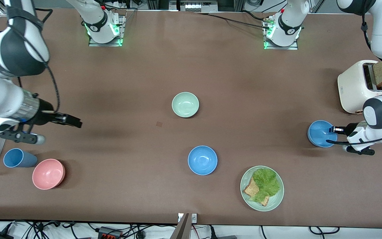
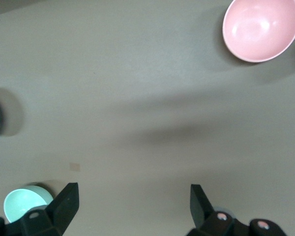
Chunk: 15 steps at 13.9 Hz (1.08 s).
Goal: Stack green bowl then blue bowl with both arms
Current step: 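Withdraw the right gripper while the left gripper lifts the blue bowl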
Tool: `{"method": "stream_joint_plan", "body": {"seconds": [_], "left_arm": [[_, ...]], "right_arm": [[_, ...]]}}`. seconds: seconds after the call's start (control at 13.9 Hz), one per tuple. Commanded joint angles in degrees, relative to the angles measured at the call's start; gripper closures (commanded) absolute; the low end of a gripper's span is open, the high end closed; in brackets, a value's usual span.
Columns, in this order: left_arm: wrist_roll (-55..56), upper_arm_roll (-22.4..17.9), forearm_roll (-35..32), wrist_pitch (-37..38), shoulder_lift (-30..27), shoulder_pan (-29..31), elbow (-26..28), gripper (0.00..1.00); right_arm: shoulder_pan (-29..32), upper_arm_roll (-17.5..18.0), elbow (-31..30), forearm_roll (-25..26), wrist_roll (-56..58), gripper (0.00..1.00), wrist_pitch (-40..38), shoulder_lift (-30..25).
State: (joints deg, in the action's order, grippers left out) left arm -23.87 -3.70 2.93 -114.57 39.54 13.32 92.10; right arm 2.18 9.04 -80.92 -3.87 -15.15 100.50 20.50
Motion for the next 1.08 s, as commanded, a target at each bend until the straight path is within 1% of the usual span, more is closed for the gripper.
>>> {"method": "stream_joint_plan", "body": {"seconds": [0.0, 0.07, 0.14, 0.29, 0.43, 0.65, 0.79, 0.86, 1.01], "left_arm": [[-0.8, 0.6, -1.0, 0.7, 0.5, -0.1, -1.7, 0.95], [-2.1, 0.7, -0.9, 0.8, 0.4, -0.3, -1.7, 0.98], [-4.0, 1.0, -0.5, 0.8, 0.3, -0.4, -1.8, 0.99], [-5.2, 1.3, 0.0, 1.5, -0.1, -0.3, -1.8, 0.99], [-5.1, 3.1, 0.1, 4.3, -1.0, 0.3, -1.9, 0.99], [-5.1, 3.5, 1.6, 9.4, -1.6, -0.1, -4.0, 0.99], [-5.0, 4.9, 1.7, 12.1, -2.8, -0.1, -5.0, 0.99], [-4.5, 5.8, 1.9, 13.2, -4.0, -0.1, -4.9, 0.99], [-1.2, 7.3, 5.4, 17.0, -6.0, -0.1, -4.6, 0.99]], "right_arm": [[0.4, -2.7, 0.0, 0.3, 5.1, 0.0, -0.7, -2.8], [-0.5, -5.1, -0.1, 0.2, 6.7, 0.0, -0.8, -3.4], [-0.8, -7.6, -0.2, 0.1, 9.2, 0.0, -1.4, -4.5], [-0.2, -9.2, -0.2, 0.4, 12.9, 0.0, -4.1, -6.1], [-0.1, -11.2, -0.1, 0.6, 16.3, 0.0, -5.0, -7.4], [0.7, -11.2, -0.2, 0.7, 18.6, 0.0, -5.3, -8.1], [0.4, -11.1, -1.0, 3.1, 18.4, 0.0, -6.4, -9.4], [0.2, -11.1, -2.0, 4.5, 17.9, 0.0, -7.6, -10.4], [0.1, -11.0, -5.5, 5.3, 17.6, 0.0, -6.5, -12.5]]}}
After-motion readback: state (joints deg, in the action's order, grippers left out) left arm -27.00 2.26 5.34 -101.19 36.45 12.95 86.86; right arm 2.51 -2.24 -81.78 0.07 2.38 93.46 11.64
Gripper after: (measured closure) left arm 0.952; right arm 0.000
